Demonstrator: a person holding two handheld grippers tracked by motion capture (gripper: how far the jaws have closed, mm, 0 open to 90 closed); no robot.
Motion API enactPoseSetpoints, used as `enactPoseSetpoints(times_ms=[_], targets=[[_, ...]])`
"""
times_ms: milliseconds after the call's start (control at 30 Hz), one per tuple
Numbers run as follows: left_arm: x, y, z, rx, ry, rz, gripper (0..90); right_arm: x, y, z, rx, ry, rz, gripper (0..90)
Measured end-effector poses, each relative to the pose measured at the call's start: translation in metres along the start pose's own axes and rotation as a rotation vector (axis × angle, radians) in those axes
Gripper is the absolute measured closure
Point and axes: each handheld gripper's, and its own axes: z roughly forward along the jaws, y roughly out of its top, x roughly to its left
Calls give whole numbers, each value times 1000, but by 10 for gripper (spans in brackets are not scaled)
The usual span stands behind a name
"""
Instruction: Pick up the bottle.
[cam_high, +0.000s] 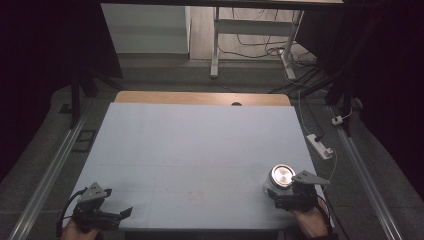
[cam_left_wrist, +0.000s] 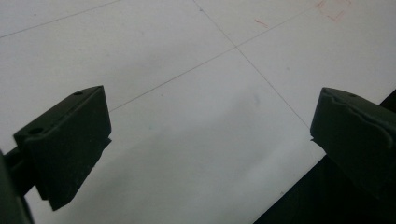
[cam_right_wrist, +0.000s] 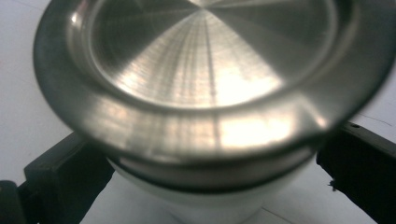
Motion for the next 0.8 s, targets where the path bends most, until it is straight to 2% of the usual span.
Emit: enactPoseSetpoints(times_ms=[333, 467, 567, 667, 800], targets=[[0, 0, 0, 3, -6, -1, 0, 0, 4, 3, -11, 2, 0, 0], [0, 0, 1, 5, -5, -1, 0, 2, 5, 4, -13, -12, -6, 6], [0, 0, 1, 8, -6, 1, 0, 2, 6, 4, -17, -16, -8, 51], [0, 1, 1, 12, -6, 3, 0, 2, 7, 2, -24, 10, -20, 126], [0, 1, 1, 14, -7, 6, 0, 4, 7, 1, -25, -7, -44, 138]])
